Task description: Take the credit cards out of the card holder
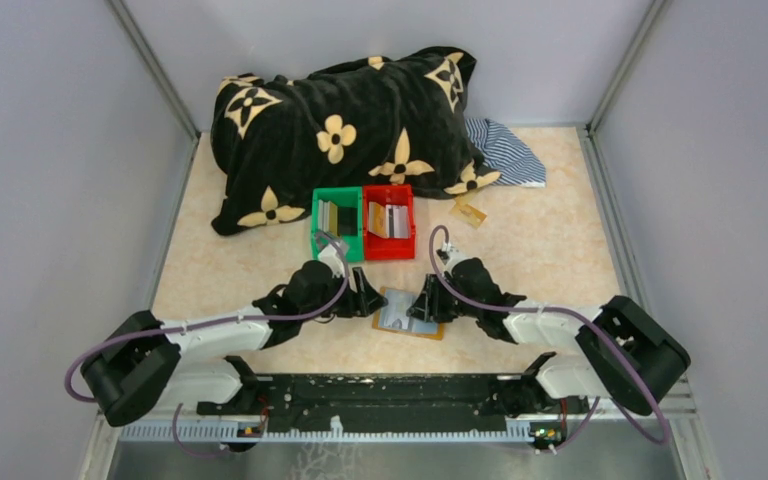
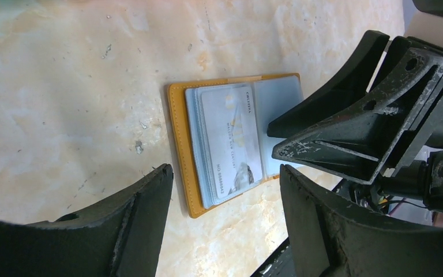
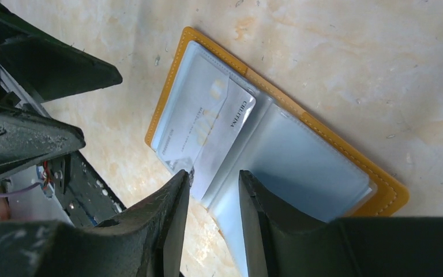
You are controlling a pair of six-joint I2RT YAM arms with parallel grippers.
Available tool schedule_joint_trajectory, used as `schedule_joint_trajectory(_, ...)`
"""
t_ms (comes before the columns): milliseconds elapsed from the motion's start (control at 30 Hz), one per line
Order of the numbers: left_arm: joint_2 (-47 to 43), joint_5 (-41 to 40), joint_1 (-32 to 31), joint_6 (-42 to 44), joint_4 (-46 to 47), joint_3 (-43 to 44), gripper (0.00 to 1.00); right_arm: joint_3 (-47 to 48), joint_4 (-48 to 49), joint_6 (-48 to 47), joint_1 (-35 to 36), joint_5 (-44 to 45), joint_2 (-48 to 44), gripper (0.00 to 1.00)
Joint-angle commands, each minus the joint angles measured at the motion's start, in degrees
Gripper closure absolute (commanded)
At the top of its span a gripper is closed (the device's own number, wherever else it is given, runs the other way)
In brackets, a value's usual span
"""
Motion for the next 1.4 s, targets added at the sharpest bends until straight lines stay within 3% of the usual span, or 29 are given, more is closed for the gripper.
schedule_joint_trajectory(0,2.2,2.8,0.2,1.7,0.8,0.2,0.26,1.7,7.0,0.5,0.7,-1.3,3.2,0.62)
schedule_joint_trajectory(167,6.0,7.7,0.2,-0.5,4.6,1.5,0.27,1.2,8.3,0.8,0.7,-1.0,4.6,0.62)
schedule_joint_trajectory(500,6.8,8.8,0.2,0.8,3.4,5.9,0.27,0.2,7.9,0.2,0.7,0.1,5.5,0.62)
schedule_joint_trajectory(1233,19.1,16.8,0.1,-2.6,14.3,2.1,0.27,1.0,10.2,0.4,0.7,-0.9,9.8,0.62)
schedule_joint_trajectory(1367,19.2,16.7,0.1,-2.6,14.5,1.9,0.27,0.6,10.1,0.9,0.7,-0.8,9.0,0.7)
